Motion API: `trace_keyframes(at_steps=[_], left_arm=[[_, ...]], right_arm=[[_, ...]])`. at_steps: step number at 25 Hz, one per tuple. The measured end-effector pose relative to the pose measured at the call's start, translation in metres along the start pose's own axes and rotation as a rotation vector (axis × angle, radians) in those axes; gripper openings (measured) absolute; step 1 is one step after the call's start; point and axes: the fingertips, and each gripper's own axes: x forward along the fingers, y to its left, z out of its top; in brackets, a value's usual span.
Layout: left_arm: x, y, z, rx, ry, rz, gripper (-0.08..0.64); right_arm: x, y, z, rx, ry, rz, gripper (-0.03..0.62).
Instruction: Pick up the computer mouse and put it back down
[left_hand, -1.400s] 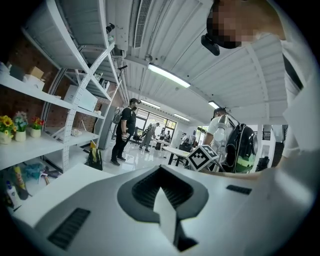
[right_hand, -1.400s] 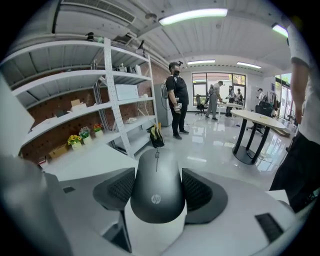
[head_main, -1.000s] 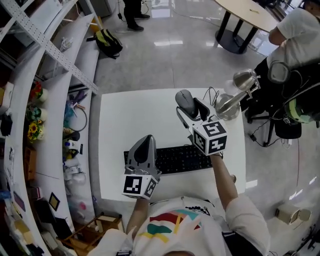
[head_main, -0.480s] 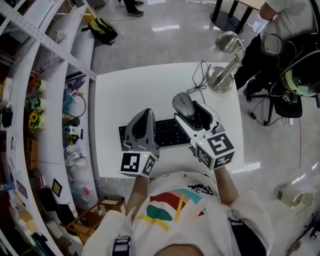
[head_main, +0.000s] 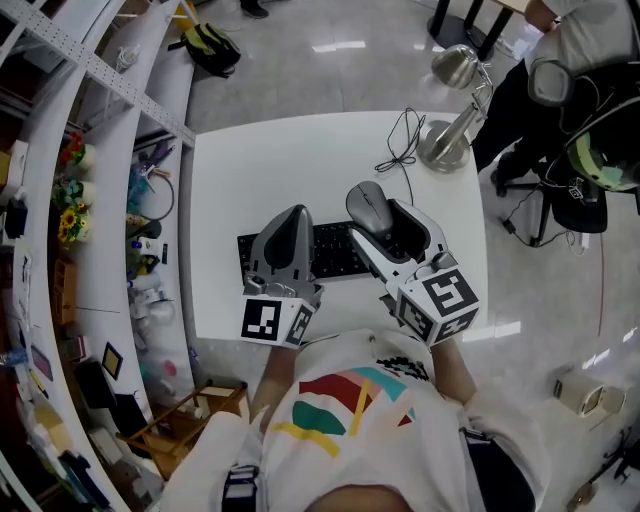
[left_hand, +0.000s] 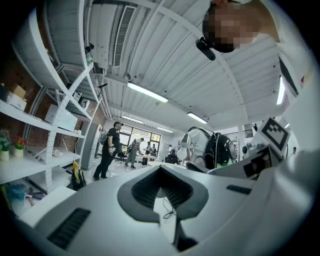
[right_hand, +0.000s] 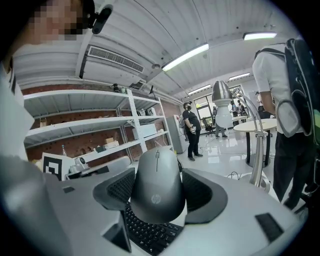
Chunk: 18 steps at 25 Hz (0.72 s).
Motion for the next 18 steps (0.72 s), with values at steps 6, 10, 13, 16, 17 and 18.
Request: trace_keyframes(at_steps=[6, 10, 13, 16, 17, 18], left_arm=[[-0.002, 0.003, 0.003, -0.001, -0.008, 0.017, 0.044], [-0.005, 0.012, 0.001, 0.0, -0.007, 0.045, 0.044], [-0.014, 0.021, -0.004, -0.005, 0.002, 0.088, 0.043], [-0.029, 0.032, -0.012, -0.013, 0.011, 0.146, 0.043], [-0.036, 0.036, -0.015, -0.015, 0.015, 0.17, 0.044], [-0.045, 0.041, -0.019, -0.018, 0.02, 0.199, 0.043]], right_arm=[[0.0, 0.002, 0.001, -0.007, 0.005, 0.01, 0.304], [0.007, 0.003, -0.002, -0.013, 0.02, 0.024, 0.304], [0.011, 0.007, -0.01, -0.016, 0.04, 0.048, 0.304], [0.015, 0.015, -0.023, -0.031, 0.076, 0.088, 0.304], [0.016, 0.018, -0.029, -0.037, 0.092, 0.104, 0.304], [0.018, 0.022, -0.037, -0.041, 0.111, 0.123, 0.304]])
